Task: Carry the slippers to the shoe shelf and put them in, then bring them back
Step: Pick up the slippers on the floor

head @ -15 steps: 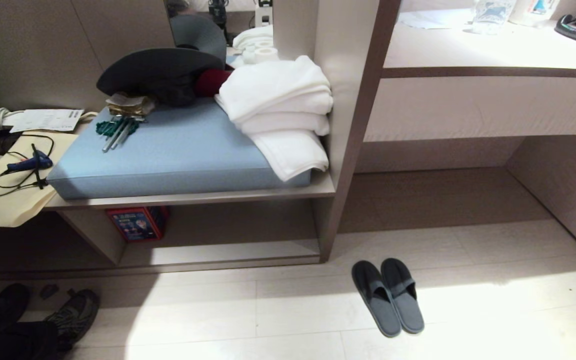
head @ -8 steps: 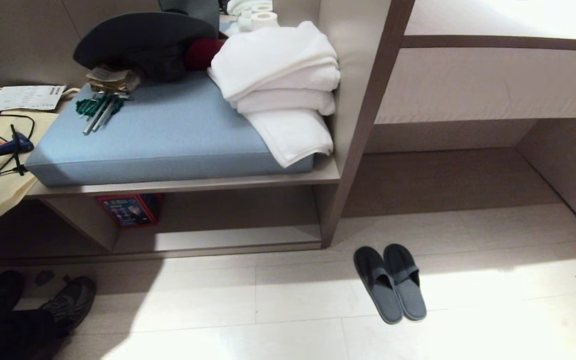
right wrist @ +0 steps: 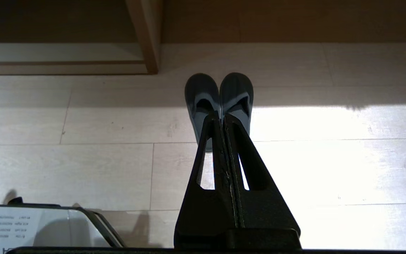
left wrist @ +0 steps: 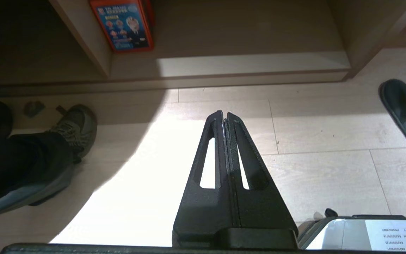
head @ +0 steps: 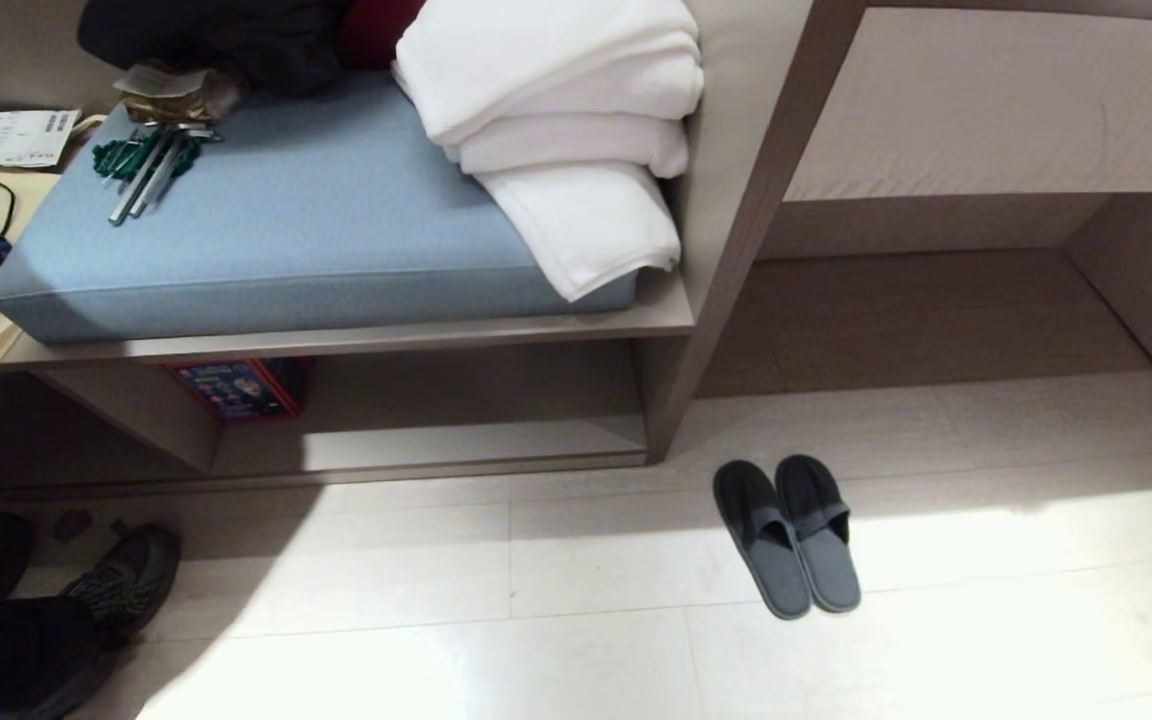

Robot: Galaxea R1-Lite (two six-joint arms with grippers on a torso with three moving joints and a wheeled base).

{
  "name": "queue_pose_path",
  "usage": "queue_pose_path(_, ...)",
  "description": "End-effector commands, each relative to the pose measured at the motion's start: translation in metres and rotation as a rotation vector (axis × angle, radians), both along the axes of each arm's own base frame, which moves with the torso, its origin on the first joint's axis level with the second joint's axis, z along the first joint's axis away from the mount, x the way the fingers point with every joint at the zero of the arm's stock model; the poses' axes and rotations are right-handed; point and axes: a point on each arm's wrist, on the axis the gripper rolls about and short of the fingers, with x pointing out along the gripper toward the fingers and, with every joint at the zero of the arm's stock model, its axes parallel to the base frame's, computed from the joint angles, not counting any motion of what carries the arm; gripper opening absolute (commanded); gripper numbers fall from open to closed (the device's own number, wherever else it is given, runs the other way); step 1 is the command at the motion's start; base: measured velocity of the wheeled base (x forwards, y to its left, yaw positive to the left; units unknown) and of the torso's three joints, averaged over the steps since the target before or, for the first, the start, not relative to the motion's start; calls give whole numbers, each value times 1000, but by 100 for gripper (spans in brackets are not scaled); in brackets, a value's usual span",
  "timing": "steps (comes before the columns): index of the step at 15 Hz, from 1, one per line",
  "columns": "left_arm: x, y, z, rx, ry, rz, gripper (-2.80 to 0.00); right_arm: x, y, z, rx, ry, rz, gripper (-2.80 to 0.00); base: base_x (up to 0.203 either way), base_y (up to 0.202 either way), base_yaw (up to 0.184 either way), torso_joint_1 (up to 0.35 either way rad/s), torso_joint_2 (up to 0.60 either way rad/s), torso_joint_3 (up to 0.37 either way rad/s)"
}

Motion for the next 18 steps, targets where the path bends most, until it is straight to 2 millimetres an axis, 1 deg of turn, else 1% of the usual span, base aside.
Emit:
queue_pose_path(1,1,0,-2,0,7,1,-280,0,0,0,0,0,0,-280,0,0,0,2,2,-189)
queue_pose_path(18,1,0,-2,0,7,0,-280,0,0,0,-2,1,0,-280,0,0,0,3,2,-197)
